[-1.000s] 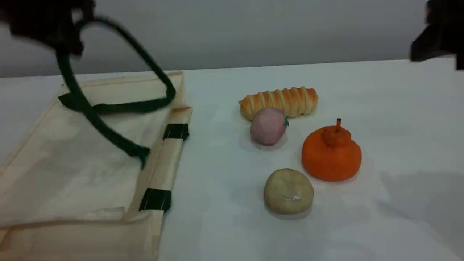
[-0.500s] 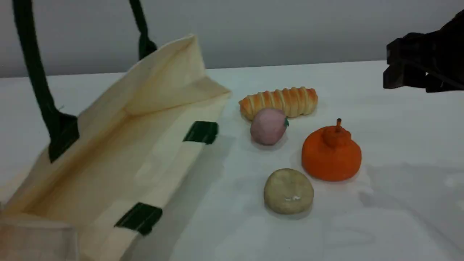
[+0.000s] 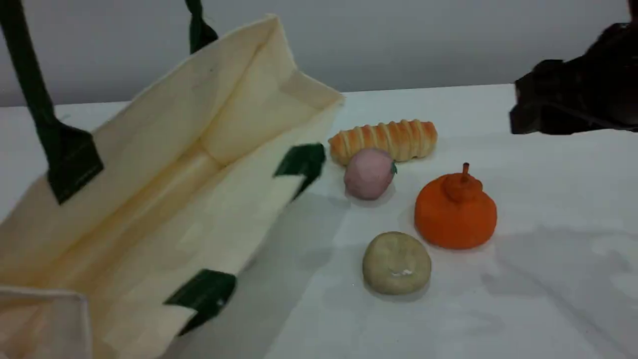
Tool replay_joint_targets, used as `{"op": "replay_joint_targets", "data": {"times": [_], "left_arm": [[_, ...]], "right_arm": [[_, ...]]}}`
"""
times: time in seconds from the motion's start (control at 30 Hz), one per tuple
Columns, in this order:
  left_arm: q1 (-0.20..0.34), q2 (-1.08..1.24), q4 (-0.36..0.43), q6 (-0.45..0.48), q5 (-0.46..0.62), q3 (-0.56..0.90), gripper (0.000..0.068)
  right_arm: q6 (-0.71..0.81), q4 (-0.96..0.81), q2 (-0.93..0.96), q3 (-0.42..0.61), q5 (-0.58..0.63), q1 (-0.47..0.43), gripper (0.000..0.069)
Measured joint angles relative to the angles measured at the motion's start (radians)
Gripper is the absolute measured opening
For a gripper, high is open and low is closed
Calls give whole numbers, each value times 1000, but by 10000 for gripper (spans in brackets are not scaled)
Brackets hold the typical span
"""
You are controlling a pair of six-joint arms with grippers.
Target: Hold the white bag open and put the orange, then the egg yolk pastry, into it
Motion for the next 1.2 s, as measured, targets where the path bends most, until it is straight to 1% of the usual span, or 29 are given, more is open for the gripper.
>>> {"op": "replay_joint_targets", "data": {"times": [0.1,0.2,0.33,0.57,0.67,0.93,1.2], "left_arm": [[-25,0,-3,2,1,0,79],[-39,0,-1,7,4,0,79],[-39,0,19,8,4,0,79],[-39,0,20,9,4,0,79],[-39,0,22,9,3,0,79],[-39,3,29,9,-3,0,79],[-39,3,29,9,-8,0,79]], "right_arm": [[0,-4,12,-19,-7,48,460],[0,-4,53,-55,-13,61,460],[0,-5,133,-94,-13,61,460],[-1,-8,270,-149,3,60,460],[-1,-8,286,-171,39,60,460],[-1,-17,310,-212,48,60,460],[-1,-29,399,-274,40,60,460]]}}
